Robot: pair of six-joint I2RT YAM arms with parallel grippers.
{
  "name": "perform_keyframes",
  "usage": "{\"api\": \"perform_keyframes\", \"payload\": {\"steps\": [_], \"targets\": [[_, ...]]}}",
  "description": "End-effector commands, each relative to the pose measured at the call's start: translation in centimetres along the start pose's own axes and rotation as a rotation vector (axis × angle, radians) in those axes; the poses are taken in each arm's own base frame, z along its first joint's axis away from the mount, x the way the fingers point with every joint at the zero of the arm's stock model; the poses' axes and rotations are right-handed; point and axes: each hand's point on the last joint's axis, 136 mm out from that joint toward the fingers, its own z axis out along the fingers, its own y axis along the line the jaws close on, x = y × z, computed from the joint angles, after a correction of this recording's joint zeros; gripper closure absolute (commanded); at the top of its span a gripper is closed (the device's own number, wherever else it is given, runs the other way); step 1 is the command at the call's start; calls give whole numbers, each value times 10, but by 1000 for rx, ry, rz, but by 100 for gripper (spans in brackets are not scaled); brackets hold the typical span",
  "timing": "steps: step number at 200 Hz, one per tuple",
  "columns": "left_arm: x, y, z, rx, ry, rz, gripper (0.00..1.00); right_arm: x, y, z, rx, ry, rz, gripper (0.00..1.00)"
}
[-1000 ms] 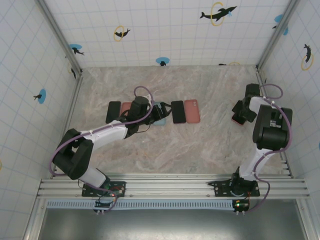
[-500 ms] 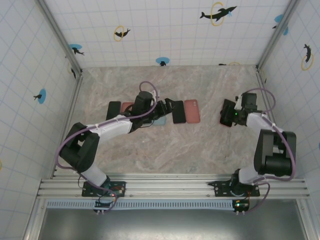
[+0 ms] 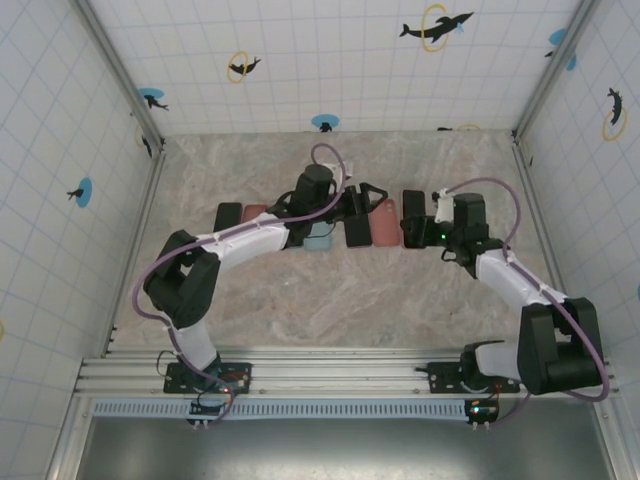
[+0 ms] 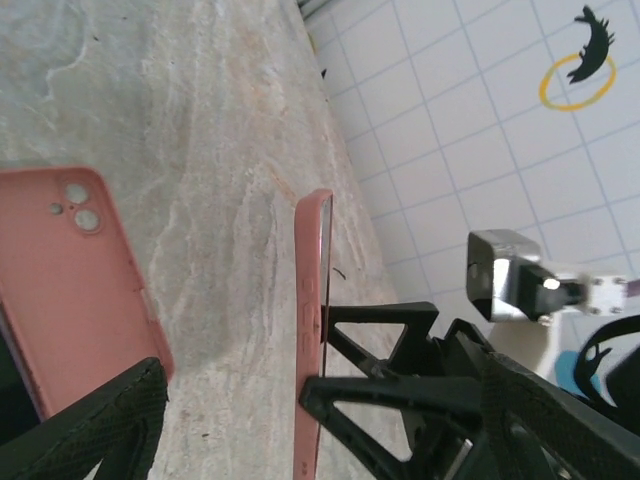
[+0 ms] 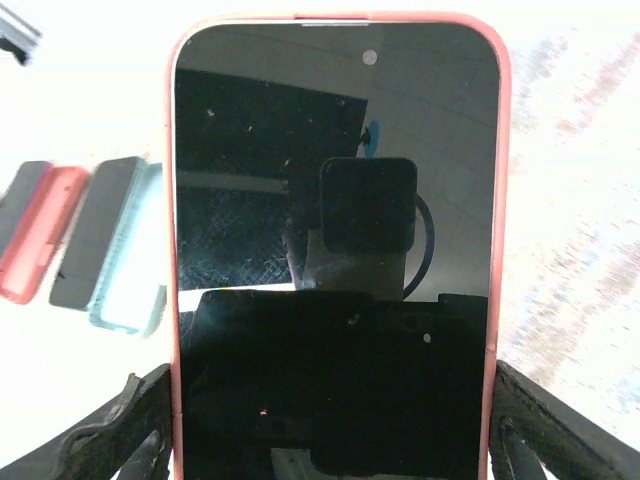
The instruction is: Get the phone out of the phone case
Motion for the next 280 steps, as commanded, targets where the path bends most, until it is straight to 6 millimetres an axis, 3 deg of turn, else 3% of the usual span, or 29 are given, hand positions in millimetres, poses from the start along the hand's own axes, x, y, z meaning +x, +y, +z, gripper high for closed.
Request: {"api": "perform_keyframes", "payload": {"steps": [1, 63, 96, 129, 149, 168, 207, 226, 280], "targets": [[6, -3, 12, -7, 45, 44, 21, -27, 27, -10, -78, -113, -41, 46], [17, -13, 32, 20, 112, 55, 36, -28, 50, -12, -128, -104, -76, 48], [22, -13, 35, 32, 125, 50, 53, -31, 60, -12, -151, -101, -95, 48], [21, -10, 37, 29, 121, 44, 62, -29, 72, -12, -200, -91, -111, 49], [21, -10, 39, 30, 118, 39, 67, -28, 75, -13, -206, -86, -118, 49], [22, -11, 42, 48, 129, 26, 79, -28, 78, -14, -218, -89, -123, 49], [21, -15, 42, 67, 126, 13, 92, -24, 81, -16, -229, -80, -133, 49], [18, -19, 41, 78, 115, 7, 93, -21, 81, -17, -230, -78, -133, 45], [0, -30, 33, 113, 57, -19, 93, -17, 80, -21, -235, -83, -123, 17]]}}
